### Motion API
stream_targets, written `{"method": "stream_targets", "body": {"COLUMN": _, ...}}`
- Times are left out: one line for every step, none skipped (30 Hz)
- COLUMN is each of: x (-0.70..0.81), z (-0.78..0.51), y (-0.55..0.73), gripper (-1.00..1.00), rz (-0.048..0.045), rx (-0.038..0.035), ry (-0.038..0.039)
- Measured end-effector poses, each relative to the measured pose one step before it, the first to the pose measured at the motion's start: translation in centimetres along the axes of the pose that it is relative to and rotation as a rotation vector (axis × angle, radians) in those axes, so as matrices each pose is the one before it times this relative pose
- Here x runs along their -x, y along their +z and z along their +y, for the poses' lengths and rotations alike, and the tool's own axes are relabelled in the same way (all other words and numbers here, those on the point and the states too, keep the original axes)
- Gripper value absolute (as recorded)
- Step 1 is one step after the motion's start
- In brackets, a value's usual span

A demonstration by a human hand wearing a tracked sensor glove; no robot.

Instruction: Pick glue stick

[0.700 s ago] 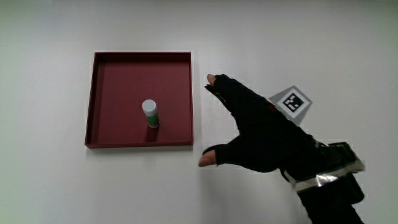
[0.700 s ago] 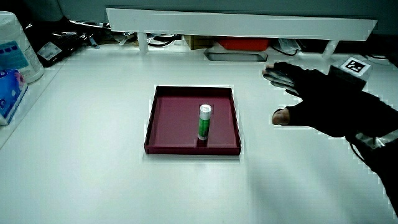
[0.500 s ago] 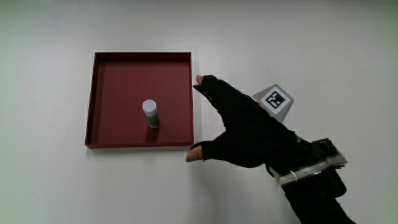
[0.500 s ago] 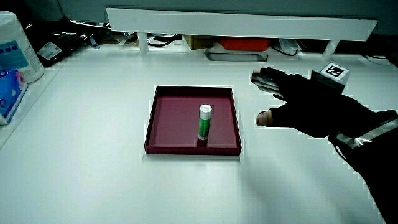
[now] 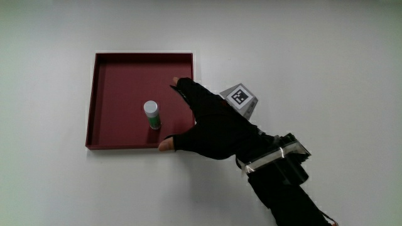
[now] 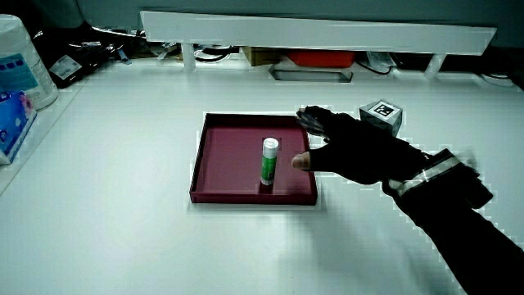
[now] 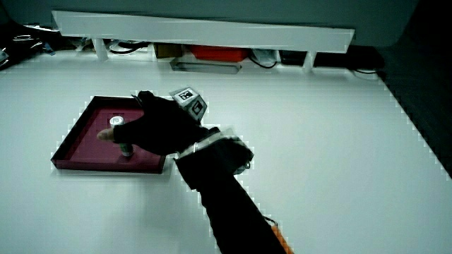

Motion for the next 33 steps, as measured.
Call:
{"method": "stream_targets", "body": {"x": -0.229, "z": 0.319, "y": -0.176, "gripper": 0.00, "rz": 0.01103, "rx": 0.00019, "ry": -0.00190}}
{"method": "stream_targets", "body": {"x": -0.341, "z": 0.387, "y": -0.132, "gripper": 0.00, "rz": -0.00033, "rx": -0.00287, "ry": 0.01739}}
{"method": "stream_targets", "body": {"x": -0.320, "z": 0.271, "y": -0.114, "gripper": 0.00, "rz": -0.00128, "rx": -0.00497, "ry": -0.00892}}
{"method": "stream_targets", "body": {"x": -0.242, "z": 0.222, "y": -0.146, "gripper": 0.00, "rz": 0.01366, "rx": -0.00572, "ry": 0.00101}}
{"method": "stream_targets", "body": {"x": -0.546, "z": 0.342, "y": -0.155, "gripper": 0.00, "rz": 0.02774, "rx": -0.00103, "ry": -0.00388}}
{"method": "stream_targets", "body": {"x": -0.386, "z": 0.300, "y": -0.144, "gripper": 0.00, "rz": 0.01258, "rx": -0.00091, "ry": -0.00954}}
{"method": "stream_targets", "body": {"x": -0.087, "z": 0.201, "y": -0.209, "gripper": 0.00, "rz": 0.01592, "rx": 0.00508, "ry": -0.00384}}
{"method": "stream_targets", "body": {"x": -0.375, "z": 0.313, "y": -0.196, "gripper": 0.00, "rz": 0.01101, "rx": -0.00140, "ry": -0.00067}}
{"method": "stream_targets", "body": {"x": -0.195, "z": 0.253, "y": -0.199, "gripper": 0.00, "rz": 0.00161, "rx": -0.00059, "ry": -0.01433}}
{"method": "stream_targets", "body": {"x": -0.292, "z": 0.321, "y": -0.182, "gripper": 0.00, "rz": -0.00130, "rx": -0.00283, "ry": 0.00441}}
{"method": "stream_targets", "body": {"x": -0.166, "z": 0.253, "y": -0.163, "gripper": 0.00, "rz": -0.00440, "rx": -0.00250, "ry": 0.00393}}
{"method": "stream_targets", "body": {"x": -0.185, "z": 0.242, "y": -0.172, "gripper": 0.00, "rz": 0.00853, "rx": -0.00341, "ry": -0.00138}}
{"method": "stream_targets", "body": {"x": -0.037, "z": 0.196, "y": -0.198, "gripper": 0.00, "rz": 0.01687, "rx": 0.00256, "ry": -0.01538}}
{"method": "stream_targets", "body": {"x": -0.218, "z": 0.341, "y": -0.208, "gripper": 0.00, "rz": 0.00917, "rx": 0.00497, "ry": 0.01573}}
{"method": "stream_targets", "body": {"x": -0.028, "z": 0.172, "y": -0.181, "gripper": 0.00, "rz": -0.01200, "rx": 0.00055, "ry": -0.00283}}
{"method": "stream_targets", "body": {"x": -0.100, "z": 0.110, "y": -0.158, "gripper": 0.00, "rz": -0.00082, "rx": -0.00246, "ry": -0.00263}}
{"method": "stream_targets", "body": {"x": -0.319, "z": 0.220, "y": -0.130, "gripper": 0.00, "rz": 0.00032, "rx": -0.00047, "ry": 0.00140}}
{"method": "stream_targets", "body": {"x": 0.049, "z": 0.055, "y": -0.147, "gripper": 0.00, "rz": 0.00145, "rx": 0.00355, "ry": 0.00208}}
{"method": "stream_targets", "body": {"x": -0.131, "z": 0.093, "y": -0.085, "gripper": 0.00, "rz": -0.00402, "rx": -0.00193, "ry": 0.00607}}
{"method": "stream_targets", "body": {"x": -0.016, "z": -0.010, "y": -0.084, "gripper": 0.00, "rz": -0.00022, "rx": 0.00174, "ry": -0.00951}}
{"method": "stream_targets", "body": {"x": -0.027, "z": 0.023, "y": -0.043, "gripper": 0.00, "rz": 0.00013, "rx": 0.00232, "ry": -0.00346}}
{"method": "stream_targets", "body": {"x": -0.235, "z": 0.092, "y": -0.027, "gripper": 0.00, "rz": 0.00174, "rx": 0.00061, "ry": 0.00101}}
{"method": "stream_targets", "body": {"x": -0.103, "z": 0.024, "y": -0.003, "gripper": 0.00, "rz": -0.00176, "rx": -0.00414, "ry": 0.00346}}
{"method": "stream_targets", "body": {"x": -0.070, "z": -0.011, "y": -0.039, "gripper": 0.00, "rz": 0.01767, "rx": 0.00519, "ry": -0.00065}}
{"method": "stream_targets", "body": {"x": -0.077, "z": 0.016, "y": 0.014, "gripper": 0.00, "rz": 0.00598, "rx": -0.00031, "ry": -0.00207}}
{"method": "stream_targets", "body": {"x": -0.116, "z": -0.006, "y": 0.046, "gripper": 0.04, "rz": 0.00193, "rx": -0.00751, "ry": 0.00619}}
{"method": "stream_targets", "body": {"x": 0.139, "z": -0.177, "y": 0.005, "gripper": 0.07, "rz": 0.00602, "rx": -0.01242, "ry": 0.00120}}
{"method": "stream_targets", "body": {"x": -0.278, "z": 0.002, "y": 0.064, "gripper": 0.11, "rz": 0.00609, "rx": -0.01590, "ry": 0.00866}}
{"method": "stream_targets", "body": {"x": 0.254, "z": -0.266, "y": -0.001, "gripper": 0.14, "rz": 0.02152, "rx": -0.02021, "ry": 0.00365}}
{"method": "stream_targets", "body": {"x": -0.205, "z": -0.001, "y": 0.111, "gripper": 0.18, "rz": -0.00711, "rx": -0.02888, "ry": 0.00717}}
{"method": "stream_targets", "body": {"x": 0.013, "z": -0.118, "y": 0.079, "gripper": 0.21, "rz": 0.00457, "rx": -0.02579, "ry": 0.00247}}
{"method": "stream_targets", "body": {"x": -0.067, "z": -0.102, "y": 0.069, "gripper": 0.25, "rz": 0.01510, "rx": -0.02560, "ry": 0.01615}}
{"method": "stream_targets", "body": {"x": -0.119, "z": 0.020, "y": 0.068, "gripper": 0.29, "rz": 0.00385, "rx": -0.01531, "ry": 0.00372}}
